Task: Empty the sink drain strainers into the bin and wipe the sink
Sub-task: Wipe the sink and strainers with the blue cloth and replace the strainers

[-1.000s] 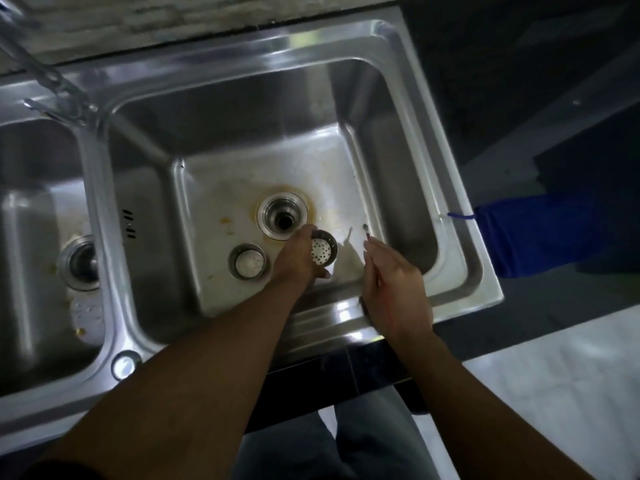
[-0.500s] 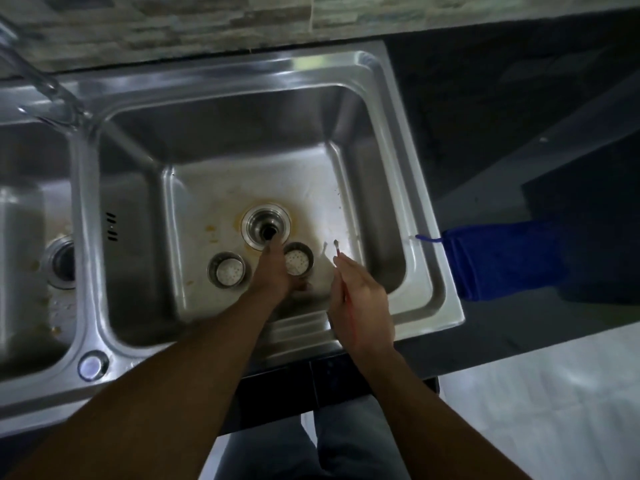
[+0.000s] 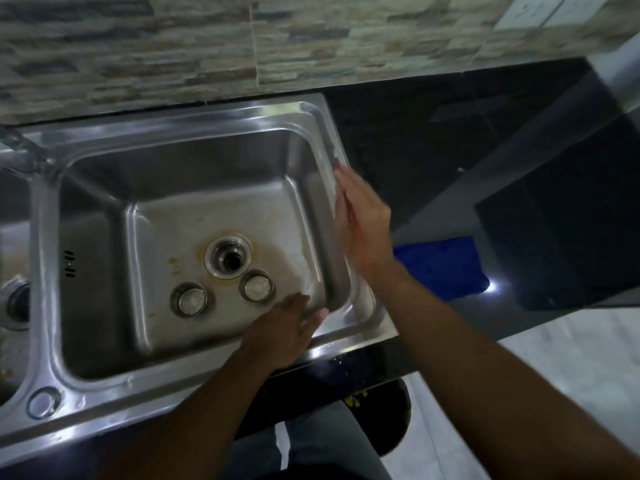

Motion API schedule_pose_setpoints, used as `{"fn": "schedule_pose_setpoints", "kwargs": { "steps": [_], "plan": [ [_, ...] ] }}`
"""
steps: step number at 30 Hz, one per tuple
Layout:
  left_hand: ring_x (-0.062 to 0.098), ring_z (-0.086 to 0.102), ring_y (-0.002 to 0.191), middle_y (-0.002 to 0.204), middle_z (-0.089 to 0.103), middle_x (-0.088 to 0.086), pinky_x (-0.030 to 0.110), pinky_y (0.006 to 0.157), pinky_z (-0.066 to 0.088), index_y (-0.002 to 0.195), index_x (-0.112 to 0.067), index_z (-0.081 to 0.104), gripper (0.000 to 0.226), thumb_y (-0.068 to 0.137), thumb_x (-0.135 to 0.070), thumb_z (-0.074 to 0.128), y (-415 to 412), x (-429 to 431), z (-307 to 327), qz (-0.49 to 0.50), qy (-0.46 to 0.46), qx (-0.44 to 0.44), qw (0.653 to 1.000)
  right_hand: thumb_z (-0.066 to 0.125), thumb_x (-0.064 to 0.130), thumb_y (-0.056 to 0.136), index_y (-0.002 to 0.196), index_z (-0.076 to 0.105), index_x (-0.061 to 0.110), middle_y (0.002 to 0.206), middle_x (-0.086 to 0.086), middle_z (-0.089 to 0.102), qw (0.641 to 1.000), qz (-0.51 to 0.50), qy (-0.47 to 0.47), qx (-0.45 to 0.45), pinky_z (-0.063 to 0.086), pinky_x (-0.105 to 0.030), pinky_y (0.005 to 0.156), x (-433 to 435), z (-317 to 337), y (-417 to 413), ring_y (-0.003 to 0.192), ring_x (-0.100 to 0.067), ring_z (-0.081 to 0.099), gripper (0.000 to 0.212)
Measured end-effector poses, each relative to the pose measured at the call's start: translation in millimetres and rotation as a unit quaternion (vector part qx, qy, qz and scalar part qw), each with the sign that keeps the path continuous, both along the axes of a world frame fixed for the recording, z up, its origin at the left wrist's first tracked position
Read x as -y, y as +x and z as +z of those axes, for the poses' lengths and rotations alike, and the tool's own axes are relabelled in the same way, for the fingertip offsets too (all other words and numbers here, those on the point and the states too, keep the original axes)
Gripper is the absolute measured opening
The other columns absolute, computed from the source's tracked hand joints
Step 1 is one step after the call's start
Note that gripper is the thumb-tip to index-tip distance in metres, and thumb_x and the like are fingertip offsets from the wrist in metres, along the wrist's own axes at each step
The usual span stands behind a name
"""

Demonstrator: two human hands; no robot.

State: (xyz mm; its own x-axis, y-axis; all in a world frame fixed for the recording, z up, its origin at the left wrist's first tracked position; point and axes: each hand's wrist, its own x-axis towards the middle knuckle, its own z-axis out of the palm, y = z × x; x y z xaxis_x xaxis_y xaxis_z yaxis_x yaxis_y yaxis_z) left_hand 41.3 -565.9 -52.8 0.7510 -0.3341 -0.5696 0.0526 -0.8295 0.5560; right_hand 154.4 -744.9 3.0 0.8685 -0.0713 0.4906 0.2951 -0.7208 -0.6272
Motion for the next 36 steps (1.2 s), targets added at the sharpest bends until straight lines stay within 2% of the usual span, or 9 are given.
{"fn": "schedule_pose_setpoints", "kwargs": {
  "steps": [3,8,12,14,18,22,26,30,36],
  "plan": [
    [0.024,0.045,0.141,0.157,0.04,-0.003,0.044,0.112,0.041,0.146,-0.034,0.036,0.099,0.075,-0.093,0.001,-0.2,0.0,-5.5,0.006,0.027,0.007,1.0,0.038,0.037,0.105,0.141,0.054,0.017,0.151,-0.007,0.051,0.992,0.019,-0.086,-0.094,0.05,-0.042,0.109,40.8,2.9,39.5,0.129,-0.022,0.059,0.045],
    [0.023,0.047,0.139,0.154,0.045,-0.001,0.043,0.113,0.041,0.147,-0.027,0.042,0.092,0.084,-0.087,0.012,4.1,-1.9,-8.6,0.005,0.035,-0.004,0.999,0.05,0.007,0.1,0.147,0.046,0.015,0.162,-0.002,0.034,0.933,0.075,-0.287,-0.204,0.054,-0.048,0.101,91.5,-10.3,72.2,0.122,-0.031,0.063,0.047],
    [0.022,0.053,0.133,0.144,0.056,0.001,0.042,0.111,0.043,0.141,-0.024,0.051,0.073,0.096,-0.073,0.023,7.9,1.1,-4.2,-0.005,0.044,-0.009,0.999,0.049,0.009,0.101,0.152,0.038,0.017,0.167,0.005,0.019,0.892,0.135,-0.336,-0.269,0.043,-0.05,0.114,109.0,-12.8,85.0,0.145,-0.026,0.041,0.053],
    [0.023,0.06,0.121,0.129,0.065,0.001,0.039,0.104,0.047,0.126,-0.022,0.06,0.064,0.099,-0.066,0.024,9.6,3.8,1.8,-0.008,0.046,-0.006,0.999,0.051,0.004,0.098,0.154,0.033,0.019,0.168,0.007,0.013,0.876,0.148,-0.354,-0.291,0.04,-0.048,0.116,111.5,-13.1,90.5,0.147,-0.025,0.037,0.061],
    [0.025,0.065,0.105,0.107,0.07,0.004,0.037,0.093,0.05,0.103,-0.019,0.065,0.05,0.104,-0.053,0.029,10.8,6.8,10.9,-0.024,0.061,0.019,0.998,0.051,-0.006,0.092,0.154,0.035,0.018,0.168,0.006,0.015,0.876,0.155,-0.339,-0.305,0.036,-0.049,0.119,113.2,-12.6,97.8,0.15,-0.024,0.032,0.068],
    [0.024,0.067,0.093,0.095,0.07,0.005,0.035,0.084,0.052,0.091,-0.02,0.063,0.051,0.104,-0.054,0.027,12.4,5.9,9.6,-0.021,0.049,0.027,0.998,0.052,0.002,0.096,0.155,0.033,0.02,0.168,0.003,0.017,0.911,0.115,-0.268,-0.291,0.031,-0.053,0.121,107.0,-11.1,88.1,0.154,-0.024,0.024,0.065],
    [0.024,0.066,0.089,0.091,0.069,0.004,0.037,0.083,0.053,0.089,-0.021,0.061,0.052,0.102,-0.057,0.026,10.4,4.3,5.2,-0.01,0.047,0.032,0.998,0.051,0.008,0.099,0.156,0.028,0.019,0.167,-0.001,0.019,0.923,0.069,-0.242,-0.292,0.025,-0.048,0.12,91.2,-18.9,63.8,0.155,-0.028,0.016,0.062],
    [0.025,0.067,0.093,0.097,0.07,0.003,0.037,0.084,0.053,0.095,-0.021,0.063,0.055,0.101,-0.059,0.023,9.5,3.0,3.4,-0.002,0.047,0.04,0.998,0.053,-0.002,0.095,0.157,0.025,0.011,0.169,-0.004,0.012,0.912,0.079,-0.25,-0.315,0.015,-0.042,0.126,81.7,-25.6,63.9,0.157,-0.027,0.008,0.07],
    [0.025,0.066,0.105,0.114,0.07,0.002,0.038,0.091,0.053,0.113,-0.022,0.065,0.052,0.102,-0.056,0.027,6.6,2.5,1.8,0.011,0.044,0.056,0.997,0.052,-0.005,0.094,0.157,0.028,0.012,0.169,-0.005,0.013,0.909,0.084,-0.241,-0.329,0.018,-0.049,0.127,72.7,-22.9,82.4,0.156,-0.03,0.009,0.07]
  ]
}}
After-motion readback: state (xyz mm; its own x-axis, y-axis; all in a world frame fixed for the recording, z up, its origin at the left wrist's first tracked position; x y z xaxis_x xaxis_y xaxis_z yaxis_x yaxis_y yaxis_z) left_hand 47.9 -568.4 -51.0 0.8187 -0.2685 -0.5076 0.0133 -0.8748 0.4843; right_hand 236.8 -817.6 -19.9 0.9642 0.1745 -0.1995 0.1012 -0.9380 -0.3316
